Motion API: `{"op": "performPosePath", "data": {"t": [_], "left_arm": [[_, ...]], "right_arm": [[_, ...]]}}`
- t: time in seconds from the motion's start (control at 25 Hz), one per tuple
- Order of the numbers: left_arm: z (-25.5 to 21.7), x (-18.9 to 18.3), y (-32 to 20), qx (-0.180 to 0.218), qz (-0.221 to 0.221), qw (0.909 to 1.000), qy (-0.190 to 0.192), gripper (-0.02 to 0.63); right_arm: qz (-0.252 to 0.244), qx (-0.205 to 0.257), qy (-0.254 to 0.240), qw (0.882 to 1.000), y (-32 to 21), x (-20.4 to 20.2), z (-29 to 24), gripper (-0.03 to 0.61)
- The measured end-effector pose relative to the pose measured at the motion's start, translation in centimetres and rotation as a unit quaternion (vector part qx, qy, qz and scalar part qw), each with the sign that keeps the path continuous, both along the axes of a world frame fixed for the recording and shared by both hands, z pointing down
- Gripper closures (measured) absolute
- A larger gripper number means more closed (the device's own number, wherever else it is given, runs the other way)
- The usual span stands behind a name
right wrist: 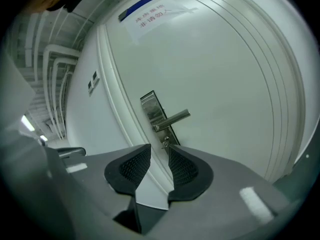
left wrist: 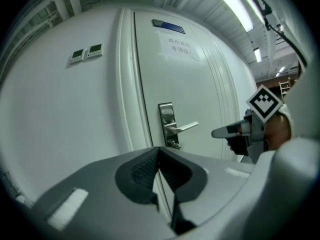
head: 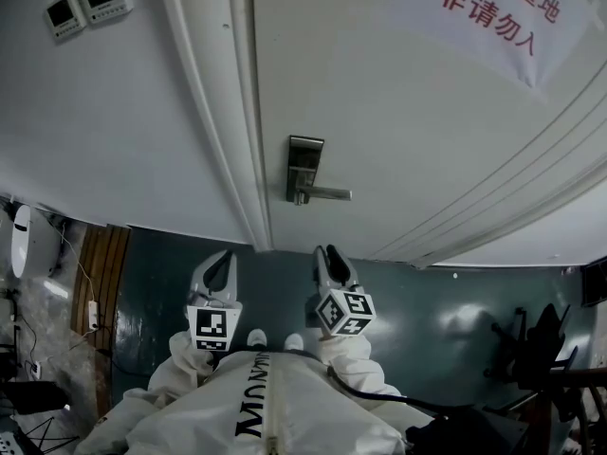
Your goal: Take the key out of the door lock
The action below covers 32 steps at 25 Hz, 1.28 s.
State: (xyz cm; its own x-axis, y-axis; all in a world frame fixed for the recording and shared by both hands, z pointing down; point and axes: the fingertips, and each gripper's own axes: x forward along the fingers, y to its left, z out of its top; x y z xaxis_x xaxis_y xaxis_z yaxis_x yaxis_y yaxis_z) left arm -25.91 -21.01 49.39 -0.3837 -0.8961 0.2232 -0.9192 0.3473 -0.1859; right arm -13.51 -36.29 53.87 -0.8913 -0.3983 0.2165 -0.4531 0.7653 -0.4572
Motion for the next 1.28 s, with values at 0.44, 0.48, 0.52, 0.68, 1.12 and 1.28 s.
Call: {"op": "performPosePath", "data": {"t": [0.44, 0.48, 0.52, 0.68, 1.12, 1.28], "left_arm": [[-1.1, -1.0, 1.2, -0.004, -0.006, 0.9999, -0.007, 0.614], [-1.1, -1.1, 1.4, -0.006, -0.008, 0.9999, -0.008, 0.614], [-1.1, -1.3, 1.6, -0.008, -0.010, 0.9999, -0.009, 0.614], [-0.5, -2.0, 2.9, -0.020, -0.024, 0.9995, -0.007, 0.614], [0.4, -3.0, 5.0, -0.037, -0.051, 0.9980, -0.001, 0.614], [0.4, -3.3, 5.3, -0.039, -0.057, 0.9976, -0.001, 0.614]], "right_arm": [[0.016, -0.268, -0.151, 0.951, -4.2, -6.6, 5.0, 0.474], [0.020, -0.280, -0.163, 0.946, -4.5, -7.1, 5.3, 0.474], [0.024, -0.292, -0.176, 0.940, -4.7, -7.6, 5.5, 0.477], [0.047, -0.350, -0.219, 0.909, -5.7, -9.0, 7.0, 0.482], [0.036, -0.403, -0.290, 0.867, -7.6, -12.2, 7.0, 0.503], [0.031, -0.417, -0.298, 0.858, -8.0, -13.1, 7.2, 0.503]]}}
